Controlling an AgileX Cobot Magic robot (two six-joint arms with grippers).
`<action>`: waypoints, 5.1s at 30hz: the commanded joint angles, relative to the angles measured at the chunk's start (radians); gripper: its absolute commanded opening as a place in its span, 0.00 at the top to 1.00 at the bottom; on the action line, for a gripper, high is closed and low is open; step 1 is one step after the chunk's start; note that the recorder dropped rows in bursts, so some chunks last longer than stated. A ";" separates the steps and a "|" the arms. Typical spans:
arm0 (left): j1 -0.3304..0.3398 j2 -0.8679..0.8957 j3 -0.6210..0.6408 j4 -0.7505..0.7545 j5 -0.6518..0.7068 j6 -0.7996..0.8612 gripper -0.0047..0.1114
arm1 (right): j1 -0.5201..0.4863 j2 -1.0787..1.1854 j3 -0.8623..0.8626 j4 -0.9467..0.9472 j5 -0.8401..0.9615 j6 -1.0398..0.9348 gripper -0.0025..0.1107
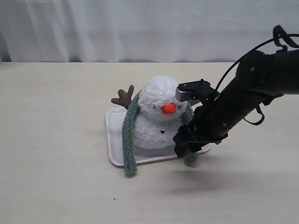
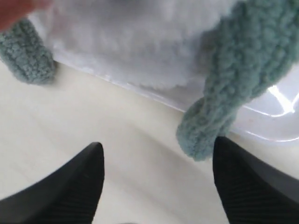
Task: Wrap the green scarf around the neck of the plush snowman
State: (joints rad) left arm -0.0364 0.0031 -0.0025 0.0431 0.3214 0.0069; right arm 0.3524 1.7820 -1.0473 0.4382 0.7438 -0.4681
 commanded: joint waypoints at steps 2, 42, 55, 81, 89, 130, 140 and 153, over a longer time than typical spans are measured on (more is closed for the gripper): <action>0.000 -0.003 0.003 0.000 -0.013 -0.002 0.96 | -0.001 -0.078 -0.008 -0.001 0.050 0.030 0.42; 0.000 -0.003 0.003 0.000 -0.013 -0.002 0.96 | 0.421 0.164 -0.010 -0.454 -0.492 0.672 0.46; 0.000 -0.003 0.003 0.000 -0.013 -0.002 0.96 | 0.394 0.107 -0.010 -0.457 -0.384 0.569 0.94; 0.000 -0.003 0.003 0.000 -0.013 -0.002 0.96 | 0.392 0.106 -0.009 -1.248 0.145 0.775 0.94; 0.000 -0.003 0.003 0.000 -0.013 -0.002 0.96 | 0.392 0.122 -0.009 -1.268 0.147 0.801 0.93; 0.000 -0.003 0.003 0.000 -0.013 -0.002 0.96 | 0.394 -0.618 -0.005 -0.781 0.201 0.691 0.74; 0.000 -0.003 0.003 0.000 -0.013 -0.002 0.96 | 0.394 -0.845 -0.005 -0.652 0.082 0.653 0.94; 0.000 -0.003 0.003 0.000 -0.013 -0.002 0.96 | 0.394 -1.155 0.107 -0.665 -0.021 0.653 0.94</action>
State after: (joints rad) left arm -0.0364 0.0031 -0.0025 0.0431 0.3214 0.0069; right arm 0.7490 0.6938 -0.9733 -0.2185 0.7605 0.1953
